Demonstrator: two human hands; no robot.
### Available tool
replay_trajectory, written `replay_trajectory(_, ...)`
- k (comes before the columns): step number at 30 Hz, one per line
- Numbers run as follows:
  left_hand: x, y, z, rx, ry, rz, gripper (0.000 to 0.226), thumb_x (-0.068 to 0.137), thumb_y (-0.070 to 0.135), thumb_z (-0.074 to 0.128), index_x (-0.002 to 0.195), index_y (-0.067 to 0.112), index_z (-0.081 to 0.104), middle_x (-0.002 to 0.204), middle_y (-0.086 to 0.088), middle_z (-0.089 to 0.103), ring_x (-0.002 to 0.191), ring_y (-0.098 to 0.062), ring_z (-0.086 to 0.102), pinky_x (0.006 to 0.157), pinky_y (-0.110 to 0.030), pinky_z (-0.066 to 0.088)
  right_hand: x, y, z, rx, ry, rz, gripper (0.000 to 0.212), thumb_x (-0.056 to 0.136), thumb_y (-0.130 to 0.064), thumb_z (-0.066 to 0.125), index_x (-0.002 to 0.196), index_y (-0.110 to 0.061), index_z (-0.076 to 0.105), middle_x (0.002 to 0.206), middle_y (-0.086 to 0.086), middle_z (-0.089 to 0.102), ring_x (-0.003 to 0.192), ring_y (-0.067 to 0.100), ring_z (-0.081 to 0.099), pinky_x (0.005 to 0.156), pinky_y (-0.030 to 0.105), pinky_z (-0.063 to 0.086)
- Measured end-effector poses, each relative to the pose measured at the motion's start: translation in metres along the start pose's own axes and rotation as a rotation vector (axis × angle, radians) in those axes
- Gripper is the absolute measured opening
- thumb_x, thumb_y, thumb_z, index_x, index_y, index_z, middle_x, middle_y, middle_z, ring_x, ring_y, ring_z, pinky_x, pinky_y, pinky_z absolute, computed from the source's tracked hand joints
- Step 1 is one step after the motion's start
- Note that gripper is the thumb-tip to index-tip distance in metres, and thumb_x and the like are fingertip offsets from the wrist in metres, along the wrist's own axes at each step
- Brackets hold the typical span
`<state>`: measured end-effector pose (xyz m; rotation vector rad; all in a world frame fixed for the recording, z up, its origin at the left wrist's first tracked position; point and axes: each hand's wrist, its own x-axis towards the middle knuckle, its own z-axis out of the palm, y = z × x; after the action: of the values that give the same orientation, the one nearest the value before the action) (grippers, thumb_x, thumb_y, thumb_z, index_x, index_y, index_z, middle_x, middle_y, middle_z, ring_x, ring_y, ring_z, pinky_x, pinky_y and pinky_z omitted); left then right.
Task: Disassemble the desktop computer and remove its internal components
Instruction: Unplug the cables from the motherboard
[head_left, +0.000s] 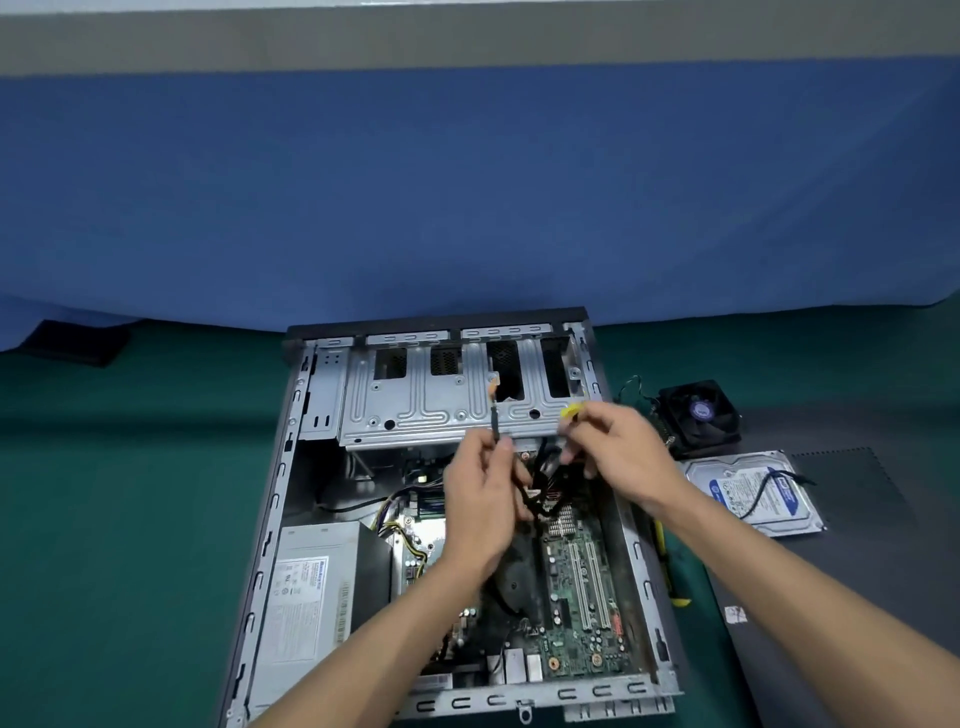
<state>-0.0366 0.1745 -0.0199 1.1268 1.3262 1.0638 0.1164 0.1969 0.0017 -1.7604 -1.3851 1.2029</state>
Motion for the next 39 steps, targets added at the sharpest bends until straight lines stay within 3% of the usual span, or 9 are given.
replay_trajectory(4, 0.011, 0.011, 0.013, -0.107, 0.012, -0.039, 0.017, 0.095, 0.009, 0.050, 0.079, 0.004, 0.049, 0.055, -0.008, 0.050, 0.034, -0.019, 0.045, 0.040, -0.033, 0.043, -0.007, -0.004, 0.008, 0.075, -0.159, 0.014, 0.016, 0.085, -0.006, 0.058, 0.084, -0.021, 0.063, 0.057, -0.007, 0.065, 0.054, 0.018, 0.060, 0.069, 0.041, 0.050)
replay_trajectory(7, 0.018, 0.018, 0.018, -0.096, 0.032, -0.026, 0.019, 0.089, 0.009, 0.060, 0.071, 0.011, 0.060, 0.053, 0.006, 0.056, 0.042, -0.009, 0.049, 0.041, -0.022, 0.043, -0.010, -0.008, 0.010, 0.225, -0.269, 0.083, 0.023, 0.082, 0.004, 0.058, 0.092, -0.017, 0.057, 0.055, -0.004, 0.063, 0.051, 0.016, 0.059, 0.049, 0.023, 0.044)
replay_trajectory(12, 0.018, 0.012, 0.007, 0.041, -0.095, 0.001, 0.020, 0.086, 0.009, 0.064, 0.074, 0.023, 0.073, 0.074, 0.000, 0.071, 0.070, -0.011, 0.063, 0.066, -0.024, 0.052, -0.015, -0.002, 0.010, 0.152, -0.217, 0.089, 0.016, 0.084, 0.004, 0.060, 0.081, -0.011, 0.058, 0.053, 0.001, 0.059, 0.042, 0.011, 0.051, 0.037, 0.021, 0.038)
replay_trajectory(15, 0.013, 0.006, 0.002, 0.080, -0.141, -0.013, 0.025, 0.091, 0.010, 0.055, 0.078, 0.023, 0.072, 0.060, 0.012, 0.065, 0.056, -0.002, 0.055, 0.054, -0.013, 0.041, -0.017, 0.001, 0.014, 0.142, -0.121, 0.051, 0.019, 0.086, 0.003, 0.058, 0.078, -0.014, 0.060, 0.061, 0.008, 0.052, 0.049, 0.017, 0.044, 0.045, 0.026, 0.039)
replay_trajectory(19, 0.011, -0.017, -0.006, 0.861, -0.262, 0.216, 0.014, 0.089, 0.015, 0.049, 0.099, 0.017, 0.058, 0.097, 0.006, 0.054, 0.091, -0.013, 0.052, 0.077, -0.027, 0.043, -0.015, 0.001, 0.017, 0.185, -0.053, 0.094, 0.020, 0.091, 0.001, 0.049, 0.082, -0.016, 0.052, 0.068, 0.010, 0.059, 0.059, 0.019, 0.049, 0.048, 0.026, 0.045)
replay_trajectory(25, 0.014, -0.041, 0.000, 1.517, -0.485, 0.447, 0.034, 0.086, 0.019, 0.054, 0.118, 0.010, 0.048, 0.116, -0.007, 0.055, 0.114, -0.027, 0.039, 0.093, -0.037, 0.032, -0.018, 0.001, 0.014, 0.147, -0.061, 0.125, 0.015, 0.097, -0.005, 0.038, 0.090, -0.015, 0.046, 0.056, 0.001, 0.058, 0.050, 0.018, 0.048, 0.044, 0.025, 0.043)
replay_trajectory(30, 0.032, -0.038, -0.013, 1.195, -0.363, 0.160, 0.015, 0.094, 0.022, 0.050, 0.098, 0.013, 0.061, 0.098, -0.007, 0.066, 0.096, -0.025, 0.057, 0.087, -0.036, 0.044, -0.024, 0.006, 0.007, 0.114, 0.048, 0.083, 0.018, 0.099, -0.015, 0.041, 0.090, -0.021, 0.055, 0.048, -0.008, 0.048, 0.043, 0.005, 0.040, 0.043, 0.020, 0.035)
replay_trajectory(36, 0.027, -0.037, -0.033, 0.631, 0.036, -0.223, 0.017, 0.097, 0.017, 0.040, 0.080, 0.014, 0.045, 0.078, -0.001, 0.056, 0.073, -0.019, 0.053, 0.063, -0.032, 0.039, -0.018, 0.009, -0.010, -0.019, 0.195, 0.005, 0.023, 0.099, -0.024, 0.046, 0.087, -0.012, 0.061, 0.052, -0.004, 0.047, 0.043, 0.007, 0.038, 0.041, 0.015, 0.027)
replay_trajectory(39, 0.021, -0.044, -0.047, 0.825, 0.008, -0.168, 0.008, 0.095, 0.014, 0.039, 0.094, 0.013, 0.047, 0.087, -0.003, 0.059, 0.077, -0.022, 0.055, 0.064, -0.030, 0.037, -0.017, 0.005, -0.007, -0.119, 0.180, -0.090, 0.025, 0.098, -0.024, 0.046, 0.084, -0.010, 0.062, 0.053, -0.009, 0.050, 0.051, 0.008, 0.043, 0.046, 0.016, 0.030)
